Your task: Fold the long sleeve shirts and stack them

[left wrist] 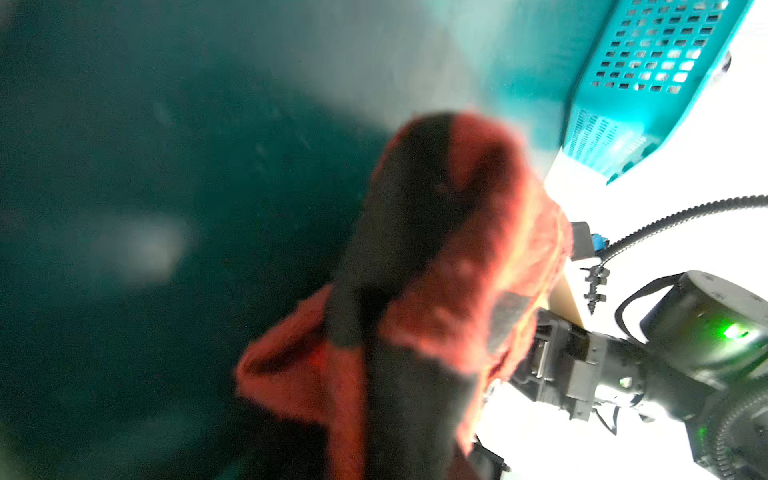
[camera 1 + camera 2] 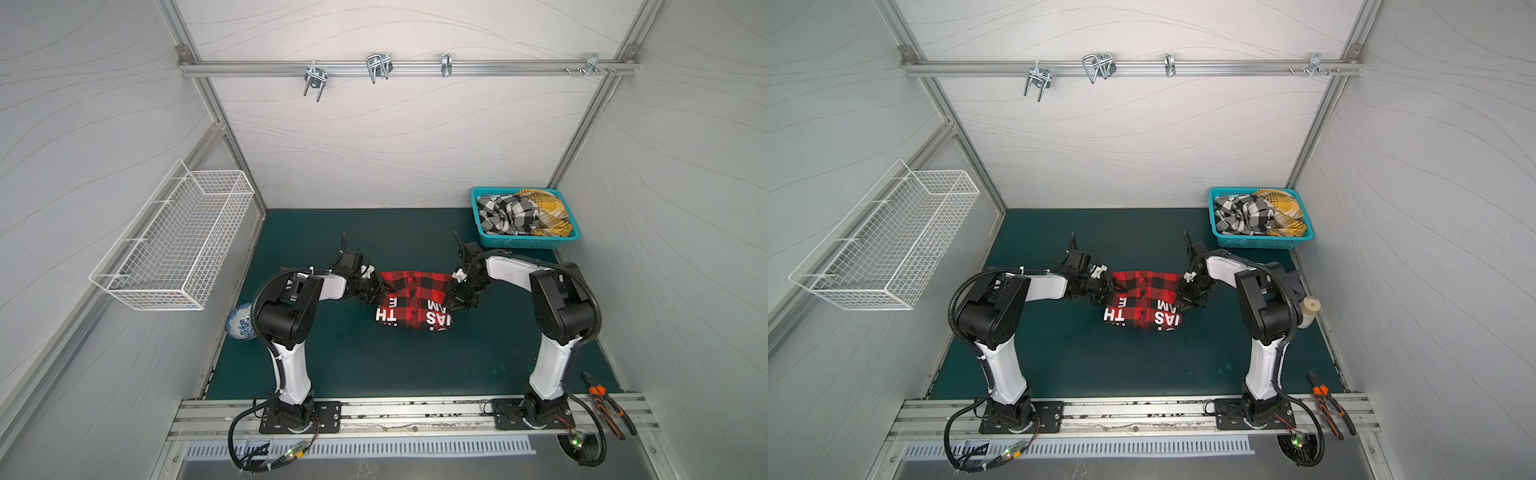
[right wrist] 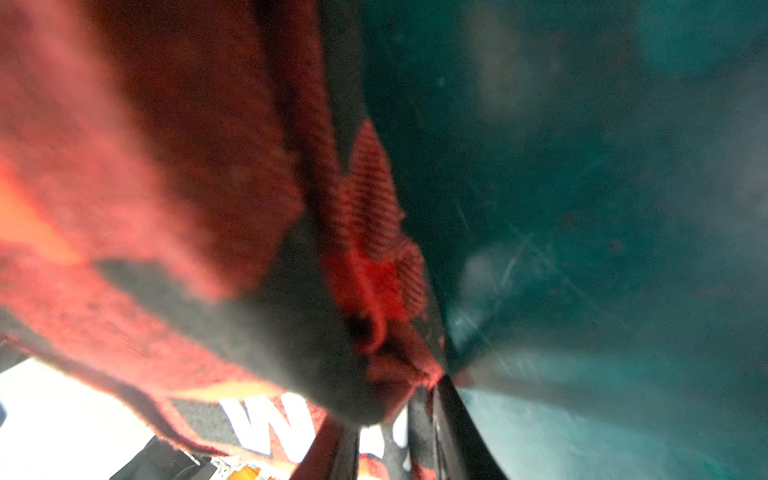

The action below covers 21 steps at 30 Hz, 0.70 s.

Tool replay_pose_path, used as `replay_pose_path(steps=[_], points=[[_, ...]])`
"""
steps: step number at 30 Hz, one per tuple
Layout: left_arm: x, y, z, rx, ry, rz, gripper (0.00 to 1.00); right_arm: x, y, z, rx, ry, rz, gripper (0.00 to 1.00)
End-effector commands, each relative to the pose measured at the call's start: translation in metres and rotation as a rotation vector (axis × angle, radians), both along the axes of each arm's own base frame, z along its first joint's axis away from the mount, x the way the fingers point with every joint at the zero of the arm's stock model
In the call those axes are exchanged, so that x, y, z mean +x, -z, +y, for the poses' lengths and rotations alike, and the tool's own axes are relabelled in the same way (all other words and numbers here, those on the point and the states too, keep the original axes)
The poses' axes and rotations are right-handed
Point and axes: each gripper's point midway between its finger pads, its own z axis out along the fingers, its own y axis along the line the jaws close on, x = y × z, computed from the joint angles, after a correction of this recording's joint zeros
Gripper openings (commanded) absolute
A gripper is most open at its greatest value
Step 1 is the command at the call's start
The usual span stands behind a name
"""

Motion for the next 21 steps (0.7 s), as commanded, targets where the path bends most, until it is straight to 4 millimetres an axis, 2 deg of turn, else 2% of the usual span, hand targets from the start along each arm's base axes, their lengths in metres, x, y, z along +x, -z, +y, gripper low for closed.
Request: replay_pose_path(steps=[1, 3, 6, 11, 15, 21], points=[[0.014, -0.039, -0.01, -0.03, 0.006, -0.07, 0.07, -0.008, -0.001, -0.004, -0.015, 0.005, 0.007, 0.29], [0.014, -0.043, -0.01, -0.021, 0.011, -0.071, 0.0, -0.006, -0.016, -0.004, -0.003, 0.008, -0.027, 0.29], [0.014, -0.049, -0.009, -0.017, 0.021, -0.084, 0.0, -0.008, -0.041, -0.006, 0.01, 0.012, -0.076, 0.29], [0.01, -0.048, -0.009, -0.013, 0.03, -0.086, 0.0, -0.018, -0.07, -0.012, 0.021, 0.015, -0.128, 0.29], [0.004, -0.045, -0.006, -0.009, 0.03, -0.085, 0.0, -0.03, -0.086, -0.019, 0.022, 0.027, -0.157, 0.29], [-0.002, -0.038, -0.001, 0.001, 0.03, -0.085, 0.0, -0.05, -0.095, -0.03, 0.008, 0.047, -0.185, 0.29]])
